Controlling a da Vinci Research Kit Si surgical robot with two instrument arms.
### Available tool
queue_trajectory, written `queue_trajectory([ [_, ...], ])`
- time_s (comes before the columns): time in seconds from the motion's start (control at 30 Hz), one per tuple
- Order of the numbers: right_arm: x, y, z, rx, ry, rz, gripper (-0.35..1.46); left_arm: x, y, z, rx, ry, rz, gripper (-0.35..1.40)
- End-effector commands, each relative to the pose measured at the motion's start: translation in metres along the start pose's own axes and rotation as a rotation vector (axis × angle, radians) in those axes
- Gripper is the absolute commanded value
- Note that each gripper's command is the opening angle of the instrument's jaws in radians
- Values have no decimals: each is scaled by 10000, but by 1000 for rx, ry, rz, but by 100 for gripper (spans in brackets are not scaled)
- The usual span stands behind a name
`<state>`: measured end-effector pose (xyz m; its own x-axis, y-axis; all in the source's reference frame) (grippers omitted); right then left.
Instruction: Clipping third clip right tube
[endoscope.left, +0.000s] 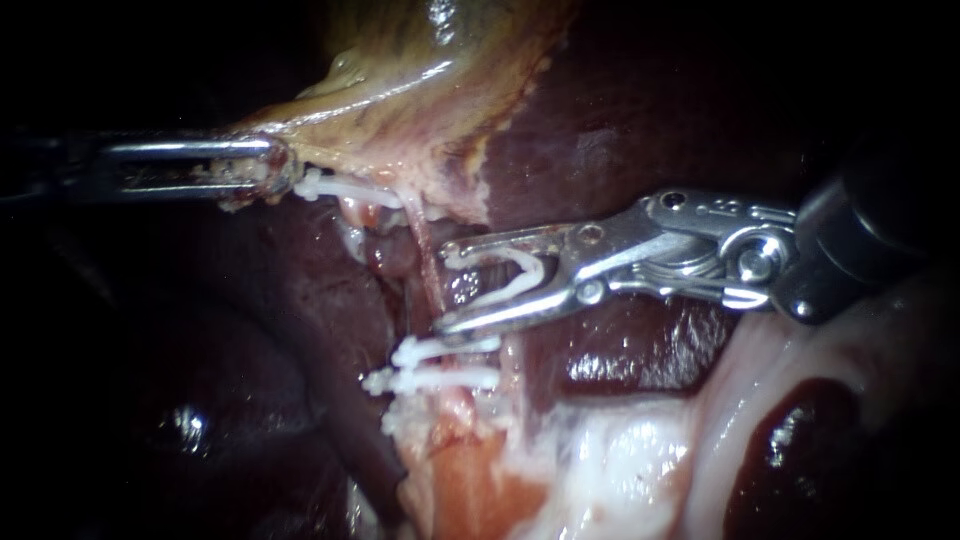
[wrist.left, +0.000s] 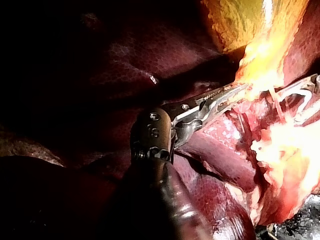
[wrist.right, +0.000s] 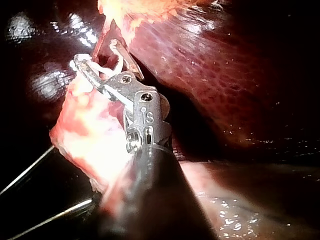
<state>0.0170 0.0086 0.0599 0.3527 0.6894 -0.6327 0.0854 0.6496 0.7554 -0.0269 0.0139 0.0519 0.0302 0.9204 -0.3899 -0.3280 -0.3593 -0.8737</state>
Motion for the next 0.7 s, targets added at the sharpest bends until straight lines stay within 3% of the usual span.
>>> queue_trajectory([
  [0.03,-1,2,2,-1,0,-1,50,0,0,0,0,0,0,-35],
  [0.43,5,7,26,-5,19,11,50,0,0,0,0,0,0,-35],
  [0.7,11,0,38,3,44,12,50,0,0,0,0,0,0,-35],
])
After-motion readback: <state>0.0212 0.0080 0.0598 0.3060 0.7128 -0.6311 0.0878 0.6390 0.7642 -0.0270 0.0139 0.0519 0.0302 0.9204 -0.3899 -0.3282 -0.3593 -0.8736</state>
